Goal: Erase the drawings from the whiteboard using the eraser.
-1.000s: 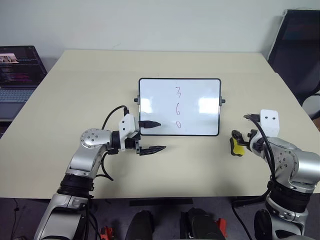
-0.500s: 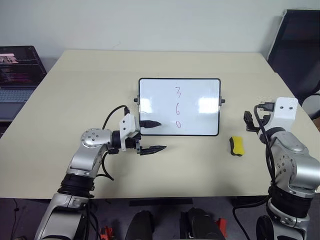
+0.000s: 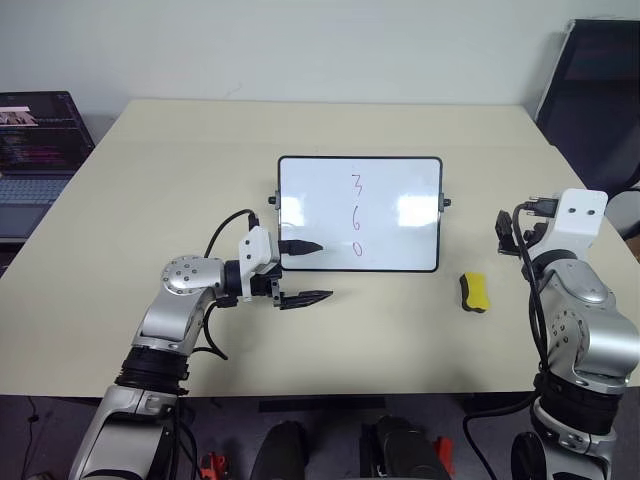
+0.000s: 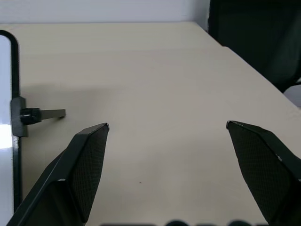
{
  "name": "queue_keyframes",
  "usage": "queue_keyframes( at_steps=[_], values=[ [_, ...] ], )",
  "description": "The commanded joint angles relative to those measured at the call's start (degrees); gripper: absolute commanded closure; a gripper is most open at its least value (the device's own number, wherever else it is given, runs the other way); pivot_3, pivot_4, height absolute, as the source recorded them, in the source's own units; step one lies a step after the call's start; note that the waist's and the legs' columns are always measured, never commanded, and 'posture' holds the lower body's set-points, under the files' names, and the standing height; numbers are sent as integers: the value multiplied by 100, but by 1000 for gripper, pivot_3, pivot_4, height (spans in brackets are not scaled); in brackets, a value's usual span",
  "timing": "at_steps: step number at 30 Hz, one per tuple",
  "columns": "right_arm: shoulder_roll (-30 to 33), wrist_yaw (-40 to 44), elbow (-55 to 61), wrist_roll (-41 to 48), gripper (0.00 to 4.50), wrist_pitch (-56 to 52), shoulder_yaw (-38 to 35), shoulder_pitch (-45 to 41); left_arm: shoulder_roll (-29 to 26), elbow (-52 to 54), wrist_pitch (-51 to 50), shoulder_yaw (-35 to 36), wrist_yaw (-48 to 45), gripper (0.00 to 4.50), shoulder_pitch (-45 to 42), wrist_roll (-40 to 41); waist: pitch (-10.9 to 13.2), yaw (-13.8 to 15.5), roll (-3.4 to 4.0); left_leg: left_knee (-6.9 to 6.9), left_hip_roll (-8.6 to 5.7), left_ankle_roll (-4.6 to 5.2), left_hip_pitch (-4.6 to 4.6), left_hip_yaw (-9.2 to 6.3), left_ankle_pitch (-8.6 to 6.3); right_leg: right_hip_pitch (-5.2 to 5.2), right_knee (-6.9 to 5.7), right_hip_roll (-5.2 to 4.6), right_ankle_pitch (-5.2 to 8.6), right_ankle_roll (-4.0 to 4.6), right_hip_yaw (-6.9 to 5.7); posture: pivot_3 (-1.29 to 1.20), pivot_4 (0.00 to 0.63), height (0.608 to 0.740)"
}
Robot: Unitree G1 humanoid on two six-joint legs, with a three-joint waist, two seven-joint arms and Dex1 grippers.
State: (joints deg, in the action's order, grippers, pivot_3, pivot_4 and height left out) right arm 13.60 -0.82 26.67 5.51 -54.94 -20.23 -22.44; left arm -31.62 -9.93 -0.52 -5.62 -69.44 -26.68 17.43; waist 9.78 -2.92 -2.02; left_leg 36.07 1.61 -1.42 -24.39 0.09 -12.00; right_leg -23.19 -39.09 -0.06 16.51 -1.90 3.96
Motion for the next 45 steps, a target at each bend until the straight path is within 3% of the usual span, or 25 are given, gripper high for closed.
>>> queue_keyframes(
  at_steps=[1, 45],
  values=[
    [-82, 121, 182, 304, 115, 232, -180, -128, -35, 76, 99, 79, -18, 0, -65, 19, 0, 0, 0, 0, 0, 0, 0, 1, 0, 0, -1, 0, 0, 0, 0, 0, 150, 740],
    [17, -408, -91, 352, 315, 298, -343, -284, -28, 48, 121, 84, 3, 0, -118, 1, -1, 6, 1, 1, 0, 0, 0, 1, 0, 0, -2, 0, 0, 0, 0, 0, 150, 740]
  ],
)
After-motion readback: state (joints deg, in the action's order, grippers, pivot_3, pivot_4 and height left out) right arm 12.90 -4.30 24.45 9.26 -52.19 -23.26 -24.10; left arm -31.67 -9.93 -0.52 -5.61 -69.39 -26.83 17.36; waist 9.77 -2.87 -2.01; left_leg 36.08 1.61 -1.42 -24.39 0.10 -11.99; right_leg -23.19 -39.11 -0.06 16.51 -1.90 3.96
